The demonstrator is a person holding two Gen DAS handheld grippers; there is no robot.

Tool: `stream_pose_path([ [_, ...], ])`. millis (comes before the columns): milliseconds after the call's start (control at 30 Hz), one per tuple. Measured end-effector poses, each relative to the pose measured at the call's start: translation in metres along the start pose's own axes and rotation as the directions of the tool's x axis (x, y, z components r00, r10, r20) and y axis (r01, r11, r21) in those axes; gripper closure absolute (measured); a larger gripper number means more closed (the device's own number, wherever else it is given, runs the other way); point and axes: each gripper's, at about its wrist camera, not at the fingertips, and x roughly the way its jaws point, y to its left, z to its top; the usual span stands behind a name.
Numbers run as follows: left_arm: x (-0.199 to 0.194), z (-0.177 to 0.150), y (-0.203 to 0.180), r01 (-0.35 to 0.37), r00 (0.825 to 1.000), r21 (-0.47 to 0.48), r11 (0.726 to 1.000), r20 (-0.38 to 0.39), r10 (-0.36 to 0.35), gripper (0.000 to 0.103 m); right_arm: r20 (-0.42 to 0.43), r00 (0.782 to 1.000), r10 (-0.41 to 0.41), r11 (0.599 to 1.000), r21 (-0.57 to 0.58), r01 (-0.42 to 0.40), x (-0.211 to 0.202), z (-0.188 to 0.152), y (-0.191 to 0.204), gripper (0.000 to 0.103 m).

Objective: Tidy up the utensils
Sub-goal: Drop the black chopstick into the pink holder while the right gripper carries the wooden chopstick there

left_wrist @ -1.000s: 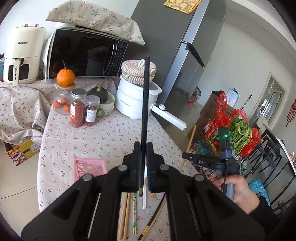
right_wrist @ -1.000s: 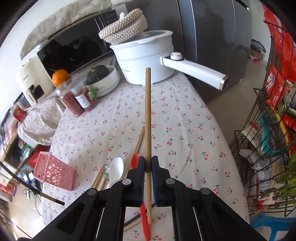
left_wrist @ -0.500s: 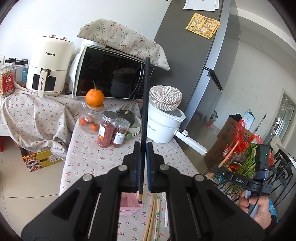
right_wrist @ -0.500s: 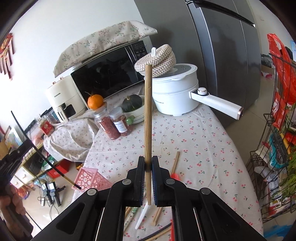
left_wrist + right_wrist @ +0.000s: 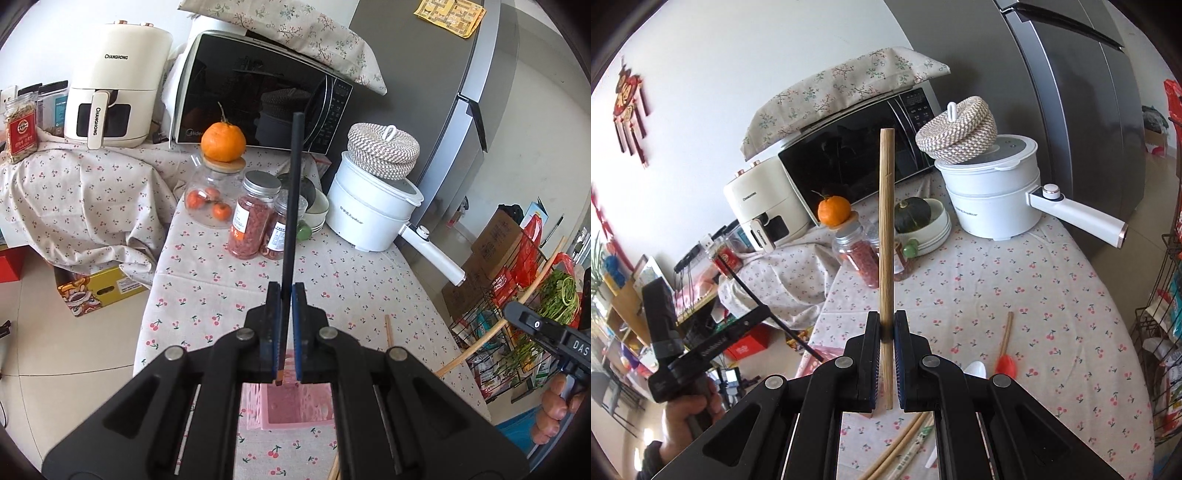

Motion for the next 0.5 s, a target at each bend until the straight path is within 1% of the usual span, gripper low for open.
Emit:
stream_pose_path([
  [167, 0.008, -0.001, -0.001, 0.000, 1.000, -0.008, 1.000, -0.019, 0.000, 0.095, 0.015, 0.998, 0.053, 0.999, 0.012, -0.053, 0.005, 0.003, 0.016, 0.096],
  [200, 0.009, -0.001, -0.001, -0.001, 1.000, -0.009, 1.000, -0.027, 0.000, 0.087, 0.018, 0.998, 0.059, 0.998, 0.012, -0.060, 0.007, 0.004, 0.019, 0.096],
  [233, 0.009, -0.001, -0.002, -0.002, 0.999, -0.012, 1.000, -0.032, 0.002, 0.074, 0.019, 0.998, 0.067, 0.998, 0.014, -0.067, 0.009, 0.004, 0.021, 0.096],
  [267, 0.007, -0.001, -0.002, -0.001, 0.999, -0.016, 1.000, -0.034, 0.001, 0.068, 0.021, 0.997, 0.075, 0.997, 0.017, -0.075, 0.011, 0.005, 0.024, 0.096],
  [300, 0.005, -0.001, -0.002, -0.002, 0.999, -0.020, 1.000, -0.033, 0.001, 0.055, 0.022, 0.996, 0.083, 0.996, 0.019, -0.083, 0.012, 0.005, 0.027, 0.096],
  [333, 0.004, -0.001, -0.001, -0.005, 0.999, -0.024, 1.000, -0.033, 0.004, 0.046, 0.023, 0.996, 0.090, 0.996, 0.020, -0.090, 0.014, 0.005, 0.029, 0.096],
  [367, 0.001, -0.001, 0.000, -0.008, 0.999, -0.029, 1.000, -0.036, 0.007, 0.042, 0.022, 0.995, 0.096, 0.995, 0.019, -0.097, 0.017, 0.006, 0.031, 0.096],
  [433, -0.006, -0.003, 0.003, -0.015, 0.999, -0.049, 0.999, -0.047, 0.013, 0.030, 0.024, 0.994, 0.106, 0.994, 0.020, -0.107, 0.023, 0.007, 0.037, 0.096],
  [500, -0.012, -0.006, 0.009, -0.026, 0.998, -0.078, 0.997, -0.066, 0.020, 0.023, 0.023, 0.993, 0.113, 0.993, 0.027, -0.114, 0.031, 0.007, 0.040, 0.096],
])
